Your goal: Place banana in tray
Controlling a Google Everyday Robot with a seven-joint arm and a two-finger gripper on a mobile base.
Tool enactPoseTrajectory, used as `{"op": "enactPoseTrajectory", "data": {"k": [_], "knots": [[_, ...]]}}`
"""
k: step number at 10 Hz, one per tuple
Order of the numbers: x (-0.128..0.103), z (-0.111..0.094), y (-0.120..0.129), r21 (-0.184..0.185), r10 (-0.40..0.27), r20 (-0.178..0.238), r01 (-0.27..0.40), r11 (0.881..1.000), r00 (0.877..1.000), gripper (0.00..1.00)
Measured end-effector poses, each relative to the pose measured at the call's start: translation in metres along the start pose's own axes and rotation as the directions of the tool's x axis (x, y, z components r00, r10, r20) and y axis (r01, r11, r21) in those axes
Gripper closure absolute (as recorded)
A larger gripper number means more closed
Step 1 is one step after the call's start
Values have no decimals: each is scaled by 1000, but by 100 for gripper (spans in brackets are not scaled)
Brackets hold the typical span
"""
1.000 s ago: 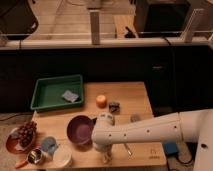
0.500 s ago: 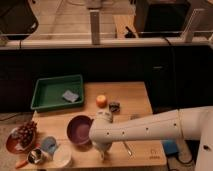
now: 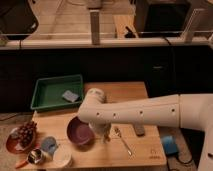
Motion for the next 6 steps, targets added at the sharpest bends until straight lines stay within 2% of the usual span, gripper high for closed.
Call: {"op": "enactPoseTrajectory", "data": {"k": [1, 3, 4, 5, 6], "knots": [[20, -14, -7, 1, -12, -24, 12, 1000, 1000, 100], [59, -37, -19, 56, -32, -95, 38, 998, 995, 100], [81, -51, -36, 131, -40, -162, 61, 990, 986, 100], [94, -59, -42, 178, -34, -213, 73, 981, 976, 100], [108, -68, -49, 224, -24, -274, 89, 970, 961, 100]]}}
